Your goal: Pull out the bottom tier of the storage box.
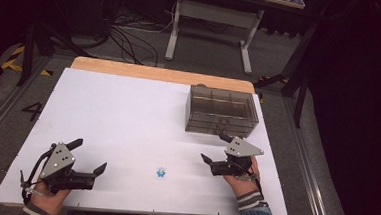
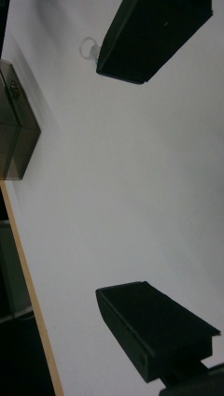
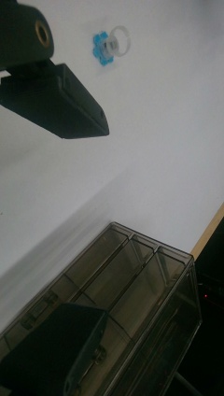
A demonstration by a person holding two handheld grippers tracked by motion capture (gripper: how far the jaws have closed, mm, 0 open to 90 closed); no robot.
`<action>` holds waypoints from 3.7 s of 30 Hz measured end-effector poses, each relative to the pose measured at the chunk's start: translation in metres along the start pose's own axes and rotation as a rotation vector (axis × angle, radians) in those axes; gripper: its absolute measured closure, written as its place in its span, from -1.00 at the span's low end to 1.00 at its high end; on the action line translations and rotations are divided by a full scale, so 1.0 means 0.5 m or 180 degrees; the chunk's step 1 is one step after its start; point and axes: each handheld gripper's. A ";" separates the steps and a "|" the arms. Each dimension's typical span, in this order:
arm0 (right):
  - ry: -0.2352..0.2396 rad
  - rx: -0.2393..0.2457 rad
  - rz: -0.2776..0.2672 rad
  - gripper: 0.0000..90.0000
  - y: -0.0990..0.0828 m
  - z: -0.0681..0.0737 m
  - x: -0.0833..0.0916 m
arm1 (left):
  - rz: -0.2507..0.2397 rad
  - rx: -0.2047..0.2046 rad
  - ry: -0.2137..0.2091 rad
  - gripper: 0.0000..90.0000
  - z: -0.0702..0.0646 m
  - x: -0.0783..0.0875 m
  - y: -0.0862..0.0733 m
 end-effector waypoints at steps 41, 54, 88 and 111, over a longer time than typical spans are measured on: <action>-0.0846 0.1273 0.0606 -0.06 -0.004 0.012 -0.023 | 0.0008 0.0019 -0.0010 -1.00 0.002 0.000 0.000; -0.1094 0.1754 0.0754 0.05 -0.011 0.026 -0.037 | 0.0004 0.0017 -0.0013 -1.00 0.002 0.000 0.000; -0.1760 0.2508 0.1106 0.26 -0.049 0.040 -0.093 | 0.0026 -0.0014 -0.0019 -1.00 0.000 -0.002 0.000; -0.1915 0.2813 0.1367 0.38 -0.073 0.041 -0.127 | 0.0032 -0.0004 -0.0030 -1.00 0.001 -0.001 -0.001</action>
Point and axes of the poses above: each handheld gripper's, and its own axes: x roughly backward along the jaws, y roughly out of its top, z roughly to its left, and after that the axes turned 1 degree about y, right-handed
